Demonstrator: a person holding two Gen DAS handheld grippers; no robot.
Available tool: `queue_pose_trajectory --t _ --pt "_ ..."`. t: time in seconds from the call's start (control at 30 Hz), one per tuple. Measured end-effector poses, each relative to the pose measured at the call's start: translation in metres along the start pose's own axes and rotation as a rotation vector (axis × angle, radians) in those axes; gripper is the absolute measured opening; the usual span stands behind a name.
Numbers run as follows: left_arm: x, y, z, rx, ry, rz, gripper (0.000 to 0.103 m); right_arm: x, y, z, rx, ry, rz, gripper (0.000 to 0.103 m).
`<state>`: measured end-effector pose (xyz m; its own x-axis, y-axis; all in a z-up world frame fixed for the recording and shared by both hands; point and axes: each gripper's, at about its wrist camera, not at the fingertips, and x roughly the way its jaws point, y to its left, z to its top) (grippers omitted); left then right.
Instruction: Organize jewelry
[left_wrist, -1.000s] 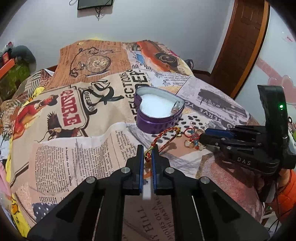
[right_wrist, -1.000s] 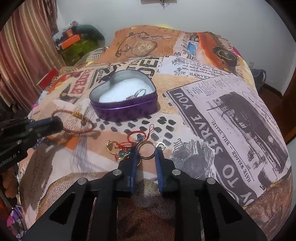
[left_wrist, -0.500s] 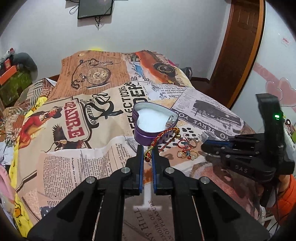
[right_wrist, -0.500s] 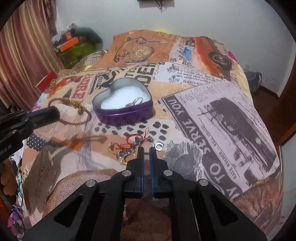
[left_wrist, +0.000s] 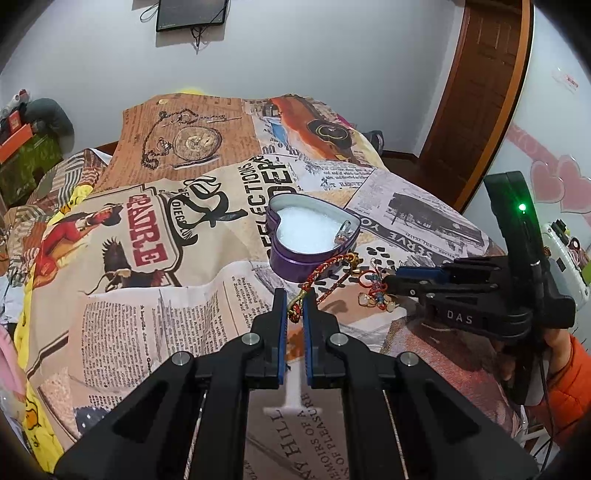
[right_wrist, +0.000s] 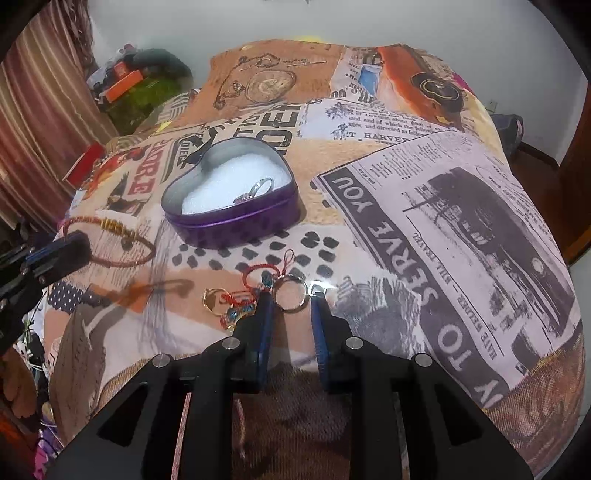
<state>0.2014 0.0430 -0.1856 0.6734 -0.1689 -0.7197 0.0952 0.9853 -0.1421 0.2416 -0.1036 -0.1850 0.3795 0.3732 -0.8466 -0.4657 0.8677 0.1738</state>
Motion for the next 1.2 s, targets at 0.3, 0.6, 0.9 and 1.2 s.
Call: queue_pose_trajectory --t 0.3,0.6,0.9,1.2 --pt "0.004 0.002 -0.002 -0.01 0.008 -0.001 0.006 0.003 0.005 0.001 -0.031 -0.028 -0.012 0.019" --pt "-0.001 0.0 0.006 -0.009 -0.014 0.006 0.006 -0.017 0.009 0.0 -0.047 -0.089 -0.02 0.018" --pt "-0.011 -0.004 0.026 -0.002 -0.068 0.008 0.006 -0.051 0.019 0.015 -0.054 -0.178 0.002 0.018" --pt "-0.01 -0.005 0.047 0.0 -0.11 0.015 0.006 -0.066 0.027 0.033 -0.052 -0.255 0.029 0.018"
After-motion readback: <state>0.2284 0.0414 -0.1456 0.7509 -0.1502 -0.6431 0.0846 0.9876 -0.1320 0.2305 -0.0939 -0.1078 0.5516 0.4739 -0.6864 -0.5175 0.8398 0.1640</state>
